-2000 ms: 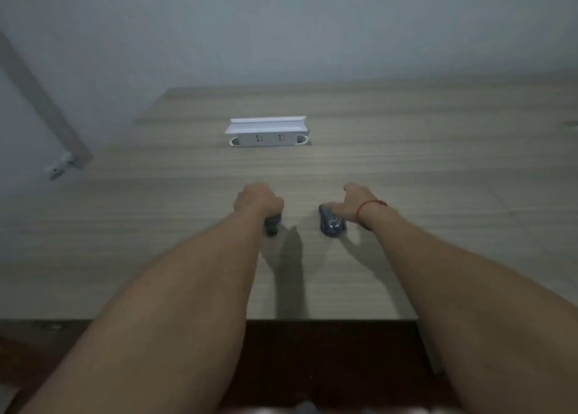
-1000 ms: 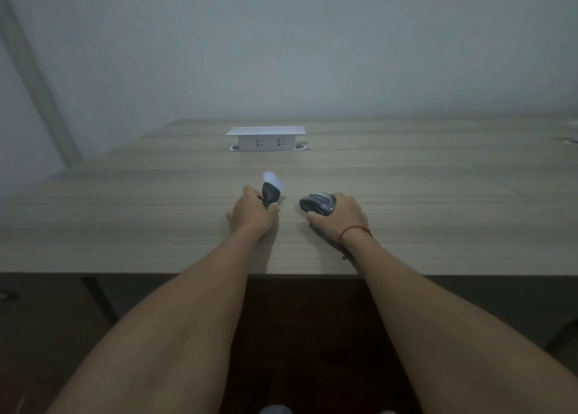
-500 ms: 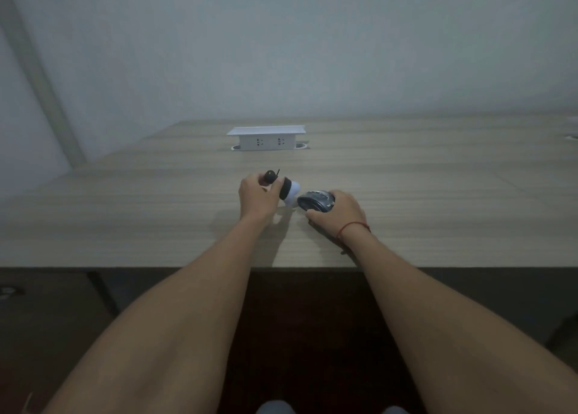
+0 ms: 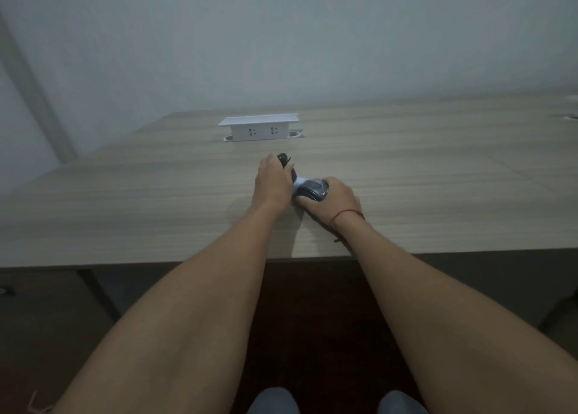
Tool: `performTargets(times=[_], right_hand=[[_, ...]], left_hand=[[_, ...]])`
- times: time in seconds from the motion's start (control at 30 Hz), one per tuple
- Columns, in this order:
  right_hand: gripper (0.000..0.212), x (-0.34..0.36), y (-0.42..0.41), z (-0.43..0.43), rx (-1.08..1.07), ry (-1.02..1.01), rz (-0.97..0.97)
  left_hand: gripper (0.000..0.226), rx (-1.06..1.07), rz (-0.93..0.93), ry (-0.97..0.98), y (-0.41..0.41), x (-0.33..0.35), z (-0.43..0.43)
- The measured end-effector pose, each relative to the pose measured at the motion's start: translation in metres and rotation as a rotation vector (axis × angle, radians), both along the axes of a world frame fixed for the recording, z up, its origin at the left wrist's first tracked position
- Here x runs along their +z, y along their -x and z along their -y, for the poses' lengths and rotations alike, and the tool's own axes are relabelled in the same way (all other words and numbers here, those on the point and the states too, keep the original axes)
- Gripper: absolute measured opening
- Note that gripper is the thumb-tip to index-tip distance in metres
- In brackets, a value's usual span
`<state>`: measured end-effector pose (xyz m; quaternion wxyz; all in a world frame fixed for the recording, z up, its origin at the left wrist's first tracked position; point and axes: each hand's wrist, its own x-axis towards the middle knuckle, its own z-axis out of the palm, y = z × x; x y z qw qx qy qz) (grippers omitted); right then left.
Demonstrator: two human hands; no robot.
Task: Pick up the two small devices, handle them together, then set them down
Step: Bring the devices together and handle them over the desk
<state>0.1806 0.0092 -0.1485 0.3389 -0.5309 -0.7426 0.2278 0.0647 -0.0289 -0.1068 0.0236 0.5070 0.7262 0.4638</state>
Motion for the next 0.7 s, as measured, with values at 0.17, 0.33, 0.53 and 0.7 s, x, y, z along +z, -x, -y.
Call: performTargets(times=[0.17,0.33,0.53,0.7], right_hand=[[0.054,-0.001,0.003,-0.001,0.004,0.003,-0.018],[0.061,-0.003,0.005,-0.003,0.003,0.012,-0.026],[0.051,-0.005,0.004,-0.008,-0.008,0.014,-0.036],[0.055,-0.005,0.003,-0.007,-0.003,0.025,-0.06]], left_hand=[[0.031,-0.038,-0.023,0.012,0.014,-0.003,0.007],[0.03,-0.116,-0.047,-0.114,0.002,0.01,0.002],[0.03,-0.061,-0.061,-0.051,-0.01,0.001,0.001],[0.03,-0.045,-0.056,-0.029,0.0,0.002,0.0]])
